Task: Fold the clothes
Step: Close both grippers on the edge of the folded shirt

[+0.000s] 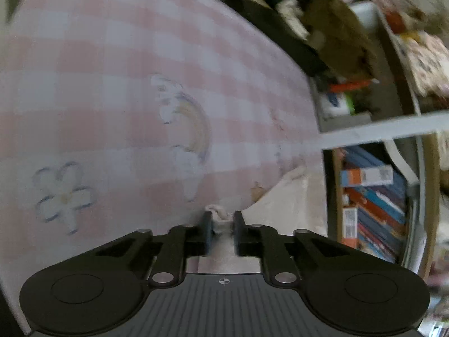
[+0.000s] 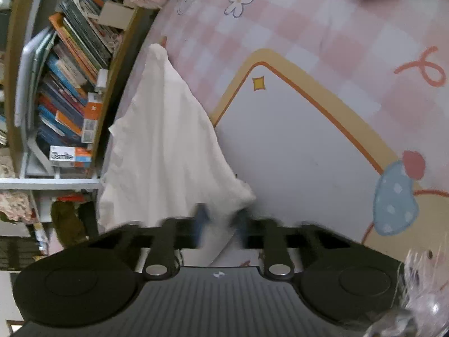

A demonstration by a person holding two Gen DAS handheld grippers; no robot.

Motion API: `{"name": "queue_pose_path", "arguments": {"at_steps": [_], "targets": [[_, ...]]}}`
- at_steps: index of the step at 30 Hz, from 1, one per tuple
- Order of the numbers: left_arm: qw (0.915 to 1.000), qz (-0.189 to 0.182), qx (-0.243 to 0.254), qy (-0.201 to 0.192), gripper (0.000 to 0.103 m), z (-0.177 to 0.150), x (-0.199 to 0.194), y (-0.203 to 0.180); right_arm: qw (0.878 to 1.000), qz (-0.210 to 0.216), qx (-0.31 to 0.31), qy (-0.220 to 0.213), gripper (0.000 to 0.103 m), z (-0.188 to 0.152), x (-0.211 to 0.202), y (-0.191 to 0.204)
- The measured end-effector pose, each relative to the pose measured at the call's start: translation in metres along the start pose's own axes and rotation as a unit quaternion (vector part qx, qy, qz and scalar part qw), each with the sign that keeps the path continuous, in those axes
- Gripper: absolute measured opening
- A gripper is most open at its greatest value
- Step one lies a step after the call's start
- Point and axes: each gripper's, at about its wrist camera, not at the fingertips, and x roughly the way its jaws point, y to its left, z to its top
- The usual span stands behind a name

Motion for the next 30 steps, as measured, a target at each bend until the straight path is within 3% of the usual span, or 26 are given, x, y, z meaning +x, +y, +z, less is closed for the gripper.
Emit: {"name": "queue_pose_path", "arguments": {"at_steps": [3,4,6,9,11,19,23,26,28,30], "targets": [[0.9941,-0.054,0.091,-0.019,0.010,-0.002,-0.021,-0.037,0.995,0.049,-0.080,-0.023,0.005,-0.001,-0.023,0.033],[0.9918,-0.058,0.112,-0.022,0.010,-0.001,-0.027,-0.043,0.991,0.066,-0.111,-0.030,0.005,-0.003,-0.035,0.044],[0.9881,-0.053,0.142,-0.023,0.010,0.000,-0.036,-0.049,0.988,0.058,-0.137,-0.030,0.005,-0.004,-0.049,0.049],[0.9927,0.016,0.119,0.016,0.010,0.003,-0.012,-0.017,0.994,-0.001,-0.111,0.006,0.005,-0.005,-0.035,0.024],[0.9927,0.037,0.111,0.028,0.011,0.001,-0.003,-0.003,0.996,-0.034,-0.080,0.036,0.005,-0.009,-0.018,0.004],[0.9918,0.026,0.121,0.029,0.011,-0.002,-0.005,-0.007,0.990,-0.060,-0.123,0.030,0.005,-0.014,-0.013,0.008],[0.9886,0.028,0.143,0.038,0.011,-0.006,-0.010,-0.002,0.980,-0.084,-0.177,0.015,0.005,-0.019,-0.016,0.014],[0.9902,0.024,0.133,0.036,0.011,-0.007,-0.010,0.001,0.970,-0.100,-0.222,0.017,0.005,-0.025,-0.013,0.024],[0.9893,0.025,0.139,0.036,0.011,-0.008,-0.011,-0.001,0.962,-0.108,-0.250,0.006,0.009,-0.028,-0.015,0.032],[0.9888,0.028,0.142,0.037,0.013,-0.009,-0.012,-0.003,0.952,-0.118,-0.280,-0.032,0.022,-0.031,-0.021,0.043]]}}
